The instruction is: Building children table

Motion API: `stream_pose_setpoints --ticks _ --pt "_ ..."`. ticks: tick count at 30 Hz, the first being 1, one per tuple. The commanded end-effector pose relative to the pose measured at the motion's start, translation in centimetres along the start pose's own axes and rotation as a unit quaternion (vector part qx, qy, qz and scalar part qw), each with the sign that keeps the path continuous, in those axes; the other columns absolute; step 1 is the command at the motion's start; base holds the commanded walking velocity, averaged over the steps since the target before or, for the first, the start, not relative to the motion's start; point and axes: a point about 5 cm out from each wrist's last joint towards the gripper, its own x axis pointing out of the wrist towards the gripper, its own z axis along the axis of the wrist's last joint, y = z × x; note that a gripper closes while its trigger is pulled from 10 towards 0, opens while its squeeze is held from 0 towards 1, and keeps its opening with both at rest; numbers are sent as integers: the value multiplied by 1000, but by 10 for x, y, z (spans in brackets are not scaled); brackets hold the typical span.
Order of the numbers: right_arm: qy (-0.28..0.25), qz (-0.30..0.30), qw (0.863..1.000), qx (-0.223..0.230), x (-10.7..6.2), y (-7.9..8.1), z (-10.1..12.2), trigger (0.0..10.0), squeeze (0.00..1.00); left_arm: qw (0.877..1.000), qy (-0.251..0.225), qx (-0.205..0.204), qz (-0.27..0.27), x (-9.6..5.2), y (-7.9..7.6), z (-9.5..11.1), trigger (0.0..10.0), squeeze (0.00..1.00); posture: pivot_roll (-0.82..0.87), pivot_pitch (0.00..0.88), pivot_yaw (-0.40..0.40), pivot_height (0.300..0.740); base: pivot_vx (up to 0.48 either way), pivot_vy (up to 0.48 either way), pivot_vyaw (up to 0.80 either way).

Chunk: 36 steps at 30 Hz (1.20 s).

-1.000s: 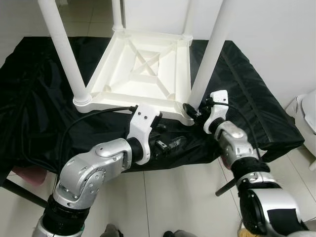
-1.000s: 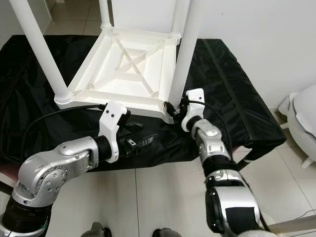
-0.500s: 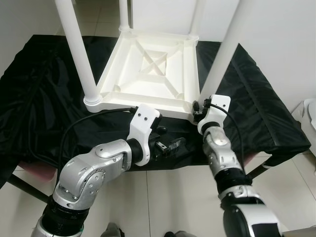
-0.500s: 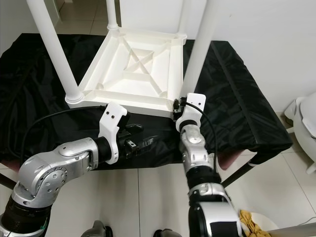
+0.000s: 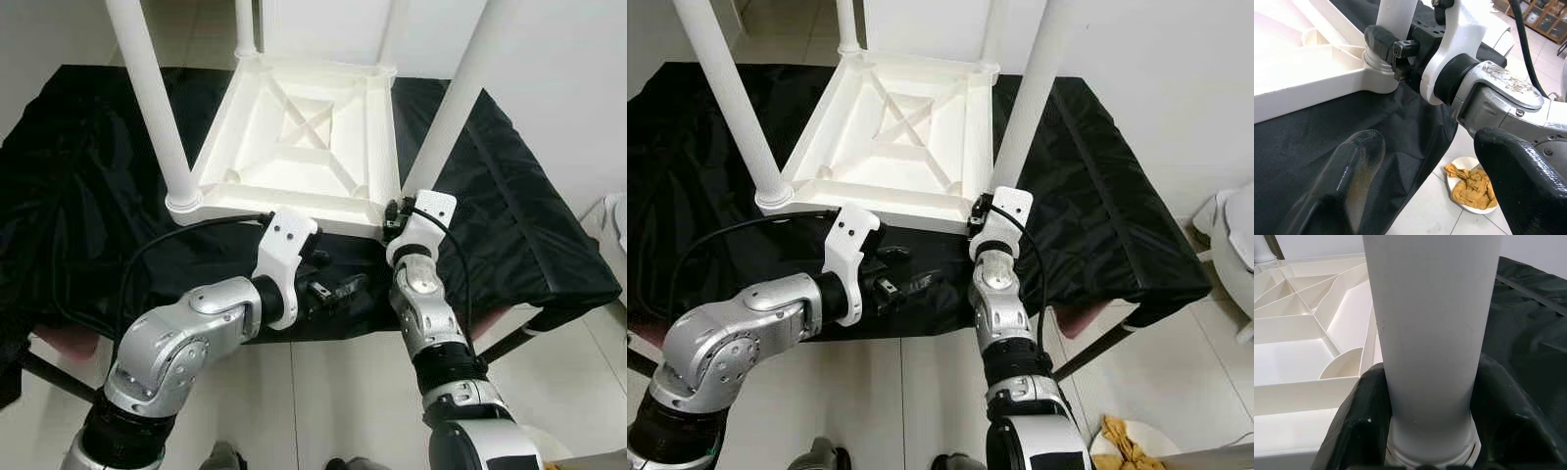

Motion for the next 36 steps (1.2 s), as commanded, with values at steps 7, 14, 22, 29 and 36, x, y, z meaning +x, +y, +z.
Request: stream_pose_setpoints --ticks 7,14,22,29,36 --pt "21 -27 999 -11 -3 -27 -12 10000 1000 1000 8 3 -24 0 -6 -3 10000 0 11 88 -37 740 0 0 0" --pt "15 16 1000 -1 0 -27 -9 10000 1000 1000 8 3 -25 0 -6 -3 10000 0 12 89 -37 740 0 0 0" --pt "27 154 987 21 14 -28 -4 10000 0 1000 9 6 -27 0 -7 -2 10000 0 17 89 -34 740 0 0 0" --pt "19 245 969 -32 26 -36 5 10000 0 1000 9 7 -27 -1 -6 -1 10000 0 19 91 -25 740 0 0 0" --pt "21 328 942 -72 38 -33 18 10000 0 1000 11 11 -26 -1 -5 0 10000 0 24 97 -13 740 0 0 0"
